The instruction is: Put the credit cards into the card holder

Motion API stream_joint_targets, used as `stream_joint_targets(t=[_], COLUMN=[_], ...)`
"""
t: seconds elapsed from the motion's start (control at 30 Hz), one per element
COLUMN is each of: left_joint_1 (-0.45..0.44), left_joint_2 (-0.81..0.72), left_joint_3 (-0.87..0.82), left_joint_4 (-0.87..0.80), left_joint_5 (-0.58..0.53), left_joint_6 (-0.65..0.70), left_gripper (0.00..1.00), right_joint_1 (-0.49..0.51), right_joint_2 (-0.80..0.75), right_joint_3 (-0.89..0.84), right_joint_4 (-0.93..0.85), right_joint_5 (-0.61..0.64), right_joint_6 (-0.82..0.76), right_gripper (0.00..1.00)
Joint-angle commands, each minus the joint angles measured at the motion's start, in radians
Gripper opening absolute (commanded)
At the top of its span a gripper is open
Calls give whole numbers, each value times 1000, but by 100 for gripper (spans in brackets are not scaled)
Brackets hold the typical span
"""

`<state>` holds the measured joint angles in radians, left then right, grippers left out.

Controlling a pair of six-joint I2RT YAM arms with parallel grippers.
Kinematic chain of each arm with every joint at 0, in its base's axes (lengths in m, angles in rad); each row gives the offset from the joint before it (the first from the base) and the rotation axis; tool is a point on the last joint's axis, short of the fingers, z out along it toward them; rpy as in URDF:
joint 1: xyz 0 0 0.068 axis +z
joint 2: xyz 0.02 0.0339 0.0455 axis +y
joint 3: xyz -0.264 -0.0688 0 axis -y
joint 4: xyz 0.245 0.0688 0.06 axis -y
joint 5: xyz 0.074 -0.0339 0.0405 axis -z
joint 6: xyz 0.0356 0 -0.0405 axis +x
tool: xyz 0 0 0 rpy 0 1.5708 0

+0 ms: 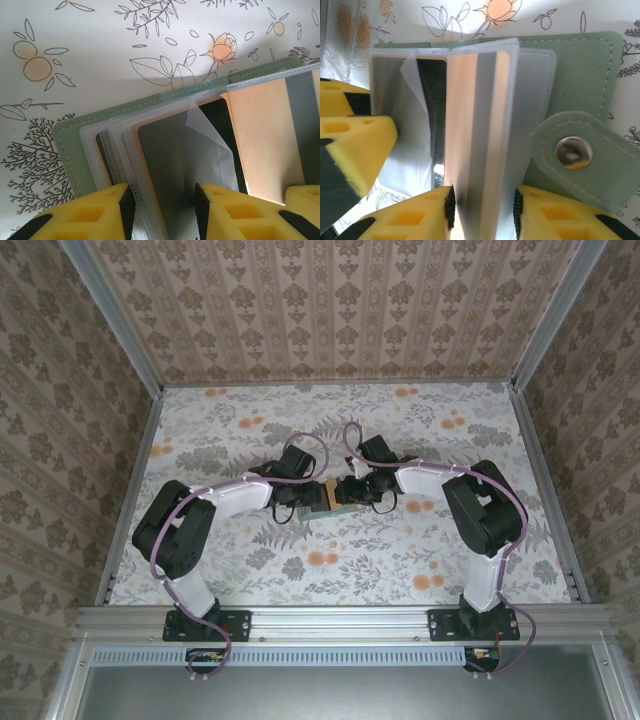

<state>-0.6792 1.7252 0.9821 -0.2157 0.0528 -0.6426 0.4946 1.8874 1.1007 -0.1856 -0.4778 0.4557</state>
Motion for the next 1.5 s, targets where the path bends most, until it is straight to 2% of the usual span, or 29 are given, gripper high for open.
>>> stream_joint_targets(t=[0.0,0.6,0.93,1.2,1.47], left_joint_1=[-2,-2,23,43,65], left_joint_2=[21,-9,-164,-255,-301], left_joint_3=[-10,-19,-86,-102,-129], left_joint_4=[-4,-1,26,7,0], left_joint_5=[19,21,30,27,21], left_joint_6=[8,4,-43,-47,-51], left_gripper=[39,39,47,48,48], right_joint_1=[9,34,42,47,47], right_joint_2=[-62,-60,-10,19,4], right_joint_3=[28,68,77,71,87], right_joint_4=[-29,-21,44,100,67], right_joint_5=[-7,-37,-98,-132,-126], right_joint_6=[2,19,63,99,84], right_gripper=[38,39,39,38,38])
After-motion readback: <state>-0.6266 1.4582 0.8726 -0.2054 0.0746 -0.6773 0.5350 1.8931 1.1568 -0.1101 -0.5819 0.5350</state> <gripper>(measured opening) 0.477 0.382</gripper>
